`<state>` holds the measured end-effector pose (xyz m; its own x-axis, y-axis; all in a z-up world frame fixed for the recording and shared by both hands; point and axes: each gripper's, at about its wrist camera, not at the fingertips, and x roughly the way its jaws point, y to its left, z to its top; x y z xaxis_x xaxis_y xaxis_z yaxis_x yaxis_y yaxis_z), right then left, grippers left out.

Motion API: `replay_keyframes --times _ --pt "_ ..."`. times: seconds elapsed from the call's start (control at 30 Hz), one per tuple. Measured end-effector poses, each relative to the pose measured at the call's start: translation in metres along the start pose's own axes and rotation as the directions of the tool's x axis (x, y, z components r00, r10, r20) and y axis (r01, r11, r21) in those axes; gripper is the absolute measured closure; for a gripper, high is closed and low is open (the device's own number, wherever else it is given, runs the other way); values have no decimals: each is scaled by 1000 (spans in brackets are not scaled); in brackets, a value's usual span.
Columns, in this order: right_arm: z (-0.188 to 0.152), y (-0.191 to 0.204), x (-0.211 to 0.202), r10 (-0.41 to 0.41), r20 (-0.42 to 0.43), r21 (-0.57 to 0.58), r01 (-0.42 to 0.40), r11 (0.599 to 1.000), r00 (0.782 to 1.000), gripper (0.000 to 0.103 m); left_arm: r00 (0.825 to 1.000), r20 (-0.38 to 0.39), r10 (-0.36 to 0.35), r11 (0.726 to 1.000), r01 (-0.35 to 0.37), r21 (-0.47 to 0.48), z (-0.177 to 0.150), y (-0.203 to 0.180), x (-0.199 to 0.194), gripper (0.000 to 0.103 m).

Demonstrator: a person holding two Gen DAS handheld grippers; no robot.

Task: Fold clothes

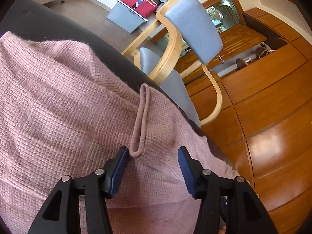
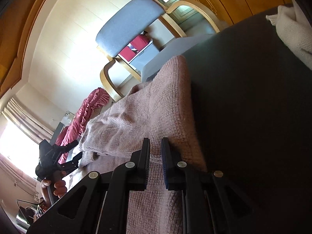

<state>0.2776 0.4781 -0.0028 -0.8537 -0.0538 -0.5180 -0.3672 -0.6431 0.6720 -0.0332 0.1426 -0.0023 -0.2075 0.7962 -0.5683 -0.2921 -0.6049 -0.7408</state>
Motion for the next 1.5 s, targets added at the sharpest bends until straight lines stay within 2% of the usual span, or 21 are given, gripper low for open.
replay_keyframes --times 0.03,0.07,0.1,0.17,0.33,0.5,0.6,0.73,0.9,0.97,1.0,1.13,1.37,1.43,1.5 --pt "0 -1 -2 6 5 4 -6 1000 1000 90 1000 9 -18 1000 18 -16 1 0 0 52" --pt "0 -4 -8 15 20 15 -15 1000 1000 90 999 19 -46 998 47 -36 3 1 -2 60" --pt "0 -8 -13 21 39 26 -22 999 999 90 997 35 -71 996 73 -51 4 1 -5 75" --pt "2 -12 -19 15 72 50 -18 999 997 89 992 62 -106 993 109 -51 6 -3 -12 98" --pt "3 -14 -23 20 96 64 -26 998 995 87 990 66 -126 986 118 119 -4 -36 -31 97" --pt "6 -9 -27 66 122 20 -69 997 990 87 981 86 -175 971 157 180 -15 -44 -56 97" --pt "5 -5 -23 45 80 -7 -44 999 996 87 981 115 -154 977 134 166 -17 -35 -61 97" --pt "8 -10 -10 -5 37 24 4 1000 999 87 982 146 -116 986 96 138 -21 -16 -66 97" --pt "10 -8 -3 -32 28 20 31 999 999 87 989 142 40 986 -62 154 -25 12 -41 97" --pt "11 -9 -2 -33 28 26 33 999 999 87 992 111 52 990 -66 122 -30 31 -34 97" --pt "11 -10 -1 -33 28 32 33 999 999 90 994 105 27 996 -36 85 -29 38 -34 97" --pt "11 -11 -2 -50 31 31 49 998 998 92 989 141 41 998 -47 41 -28 50 -42 99" --pt "12 -10 -5 -76 18 26 76 997 997 91 990 137 42 998 -49 47 -27 49 -38 98" --pt "15 2 -10 -113 3 -2 113 994 994 88 990 135 33 998 -39 40 -26 50 -37 98" --pt "24 26 -15 -150 30 -88 152 984 988 88 990 136 33 998 -39 42 -26 50 -36 98"
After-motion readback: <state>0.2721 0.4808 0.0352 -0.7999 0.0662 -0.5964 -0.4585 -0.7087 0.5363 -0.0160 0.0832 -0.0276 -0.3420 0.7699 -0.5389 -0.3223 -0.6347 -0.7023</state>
